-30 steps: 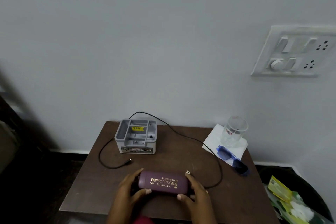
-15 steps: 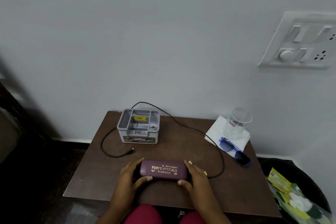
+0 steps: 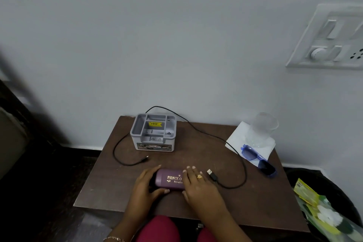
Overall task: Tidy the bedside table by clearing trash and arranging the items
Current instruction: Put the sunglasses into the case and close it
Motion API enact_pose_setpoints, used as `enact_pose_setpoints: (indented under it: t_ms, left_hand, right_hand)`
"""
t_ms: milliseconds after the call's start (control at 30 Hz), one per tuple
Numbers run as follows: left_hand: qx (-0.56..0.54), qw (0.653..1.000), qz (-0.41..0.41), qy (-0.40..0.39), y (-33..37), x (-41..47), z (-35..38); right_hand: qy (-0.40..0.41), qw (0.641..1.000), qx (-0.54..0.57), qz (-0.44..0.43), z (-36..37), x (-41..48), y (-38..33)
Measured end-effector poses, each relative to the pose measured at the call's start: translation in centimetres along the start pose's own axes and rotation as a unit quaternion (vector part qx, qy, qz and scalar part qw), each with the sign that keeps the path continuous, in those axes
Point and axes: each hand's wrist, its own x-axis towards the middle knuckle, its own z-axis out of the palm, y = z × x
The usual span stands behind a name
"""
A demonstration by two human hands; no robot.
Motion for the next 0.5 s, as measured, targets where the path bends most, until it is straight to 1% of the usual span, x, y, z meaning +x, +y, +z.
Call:
enact_pose_setpoints:
  t_ms: [67, 167, 300, 400, 467, 500]
  left_hand:
    - [-0.009, 1.0, -0.007, 0.004, 0.1, 0.1, 0.0]
    - [-0.009, 1.0, -0.024, 0.005, 0.2, 0.2, 0.0]
    - [-0.013, 0.999, -0.051, 0.006, -0.1, 0.3, -0.1]
    - [-0.01, 0.998, -0.058, 0.008, -0.1, 0.5, -0.1]
    - [-0.008, 0.998, -0.062, 0.006, -0.3, 0.5, -0.2]
    - [-0.009, 0.998, -0.064, 0.003, -0.4, 0.6, -0.2]
  right_hand:
    - [0.003, 0.998, -0.066, 0.006, 0.3, 0.4, -0.7]
    - [-0.021, 0.988, -0.15, 0.033, 0.1, 1.0, -1.7]
    - [0.006, 0.973, -0.228, 0.029, 0.4, 1.7, -1.7]
    - [-0.022, 0.977, -0.209, 0.023, -0.1, 2.2, -1.5]
    - [-0.03, 0.987, -0.157, 0.019, -1.1, 2.1, -1.1]
    - [-0.014, 0.993, -0.12, 0.01, -1.7, 1.9, -0.7]
